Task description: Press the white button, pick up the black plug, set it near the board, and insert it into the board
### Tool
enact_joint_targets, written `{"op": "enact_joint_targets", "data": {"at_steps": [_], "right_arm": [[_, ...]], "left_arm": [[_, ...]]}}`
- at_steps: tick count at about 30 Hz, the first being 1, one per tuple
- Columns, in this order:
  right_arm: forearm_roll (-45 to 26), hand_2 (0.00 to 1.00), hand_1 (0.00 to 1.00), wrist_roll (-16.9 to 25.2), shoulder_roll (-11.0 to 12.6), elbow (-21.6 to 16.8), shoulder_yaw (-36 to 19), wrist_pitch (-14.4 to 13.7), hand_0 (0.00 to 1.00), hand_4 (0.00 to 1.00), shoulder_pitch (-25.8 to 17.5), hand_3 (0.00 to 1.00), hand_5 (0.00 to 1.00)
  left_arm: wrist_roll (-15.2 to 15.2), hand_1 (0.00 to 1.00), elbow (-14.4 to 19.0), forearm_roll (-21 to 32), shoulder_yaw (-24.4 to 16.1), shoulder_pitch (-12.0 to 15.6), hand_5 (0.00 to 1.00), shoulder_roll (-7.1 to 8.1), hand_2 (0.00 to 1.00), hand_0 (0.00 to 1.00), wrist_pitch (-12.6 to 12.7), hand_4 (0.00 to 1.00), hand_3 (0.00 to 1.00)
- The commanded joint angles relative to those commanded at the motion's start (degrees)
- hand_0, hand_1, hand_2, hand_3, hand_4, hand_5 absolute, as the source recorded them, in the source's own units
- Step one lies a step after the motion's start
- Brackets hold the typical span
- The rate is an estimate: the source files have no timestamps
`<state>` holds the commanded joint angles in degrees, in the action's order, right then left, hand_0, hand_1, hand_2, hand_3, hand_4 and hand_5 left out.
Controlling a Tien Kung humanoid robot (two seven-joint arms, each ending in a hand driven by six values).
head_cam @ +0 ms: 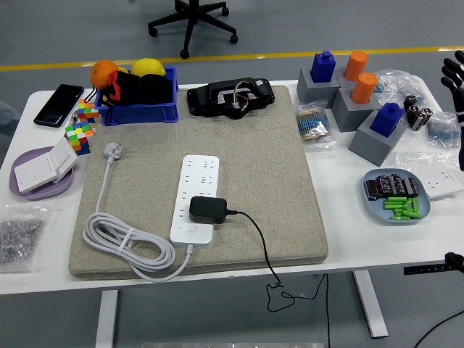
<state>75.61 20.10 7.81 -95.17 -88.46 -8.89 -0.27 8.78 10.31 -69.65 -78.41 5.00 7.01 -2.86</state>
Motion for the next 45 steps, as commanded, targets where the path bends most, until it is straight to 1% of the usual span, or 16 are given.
{"op": "enact_joint_targets", "data": {"at_steps": [9, 14, 19, 20, 23, 25, 26, 28, 31, 32, 37, 38, 43, 44, 45], "right_arm": [[0.45, 0.858, 0.883, -0.20, 0.48, -0.33, -0.09, -0.18, 0.906, 0.998, 0.65, 0.878, 0.862], [0.79, 0.857, 0.883, -0.92, 1.34, -0.61, -0.22, -0.08, 0.907, 0.998, 1.65, 0.876, 0.859], [1.72, 0.857, 0.883, -2.59, 1.83, -1.51, -1.09, 0.23, 0.907, 0.998, 2.66, 0.876, 0.859], [1.88, 0.852, 0.874, -2.97, 1.87, -1.69, -1.31, 0.40, 0.901, 0.998, 2.82, 0.864, 0.777], [1.71, 0.852, 0.874, -3.45, 1.99, -1.95, -1.58, 0.56, 0.901, 0.998, 3.11, 0.864, 0.777], [1.54, 0.852, 0.874, -3.66, 2.10, -2.09, -1.64, 0.57, 0.901, 0.998, 3.25, 0.864, 0.777], [1.42, 0.818, 0.838, -3.71, 2.15, -2.10, -1.66, 0.49, 0.859, 0.994, 3.31, 0.819, 0.672], [1.30, 0.818, 0.838, -3.88, 2.16, -2.09, -1.74, 0.22, 0.859, 0.994, 3.32, 0.819, 0.672], [1.02, 0.818, 0.838, -4.09, 2.08, -2.19, -2.04, -0.93, 0.859, 0.994, 3.23, 0.819, 0.672], [0.98, 0.753, 0.753, -4.17, 2.01, -2.18, -2.18, -1.16, 0.810, 0.946, 3.24, 0.779, 0.566], [0.93, 0.753, 0.753, -4.30, 1.95, -2.21, -2.63, -1.18, 0.810, 0.946, 3.22, 0.779, 0.566], [0.97, 0.698, 0.695, -4.32, 1.95, -2.22, -2.73, -1.12, 0.746, 0.881, 3.22, 0.694, 0.454], [1.01, 0.698, 0.695, -4.30, 1.59, -2.13, -3.43, -1.14, 0.746, 0.881, 3.15, 0.694, 0.454], [1.05, 0.678, 0.678, -4.27, 1.43, -2.13, -3.48, -1.15, 0.735, 0.858, 3.15, 0.662, 0.419], [1.09, 0.678, 0.678, -4.25, 1.32, -2.15, -3.49, -1.18, 0.735, 0.858, 3.13, 0.662, 0.419]], "left_arm": [[-0.09, 0.655, 0.00, 0.15, -0.05, -0.75, 0.009, -0.06, 0.652, 0.653, 0.05, 0.621, 0.651], [0.11, 0.655, 0.00, 0.42, 0.18, -1.43, 0.009, -0.29, 0.651, 0.655, 0.03, 0.620, 0.651], [1.26, 0.655, 0.00, -1.56, -1.35, -2.97, 0.009, -0.61, 0.651, 0.655, 0.05, 0.620, 0.651], [1.23, 0.656, 0.00, -1.40, -1.17, -3.21, 0.009, -0.66, 0.652, 0.655, 0.06, 0.621, 0.651], [1.22, 0.656, 0.00, -0.80, -0.47, -3.81, 0.009, -0.71, 0.652, 0.655, 0.10, 0.621, 0.651], [1.59, 0.656, 0.00, -1.31, -0.79, -4.35, 0.009, -0.78, 0.652, 0.655, 0.13, 0.621, 0.651], [1.82, 0.655, 0.00, -1.83, -1.25, -4.62, 0.009, -0.86, 0.652, 0.655, 0.13, 0.621, 0.651], [1.98, 0.655, 0.00, -2.27, -1.62, -4.89, 0.009, -0.96, 0.652, 0.655, 0.13, 0.621, 0.651], [1.66, 0.655, 0.00, -1.32, -0.61, -5.02, 0.009, -1.03, 0.652, 0.655, 0.12, 0.621, 0.651], [1.62, 0.655, 0.00, -1.20, -0.43, -5.04, 0.009, -1.03, 0.652, 0.655, 0.12, 0.621, 0.651], [1.99, 0.655, 0.00, -2.39, -1.31, -5.19, 0.009, -1.18, 0.652, 0.655, 0.07, 0.621, 0.651], [1.99, 0.655, 0.00, -2.39, -1.23, -5.18, 0.009, -1.19, 0.652, 0.654, 0.05, 0.621, 0.651], [1.97, 0.655, 0.00, -2.21, -0.64, -5.07, 0.009, -1.28, 0.652, 0.654, -0.01, 0.621, 0.651], [2.01, 0.655, 0.00, -2.26, -0.58, -5.07, 0.009, -1.27, 0.651, 0.655, -0.04, 0.620, 0.651], [2.08, 0.655, 0.00, -2.51, -0.75, -5.11, 0.009, -1.27, 0.651, 0.655, -0.04, 0.620, 0.651]]}}
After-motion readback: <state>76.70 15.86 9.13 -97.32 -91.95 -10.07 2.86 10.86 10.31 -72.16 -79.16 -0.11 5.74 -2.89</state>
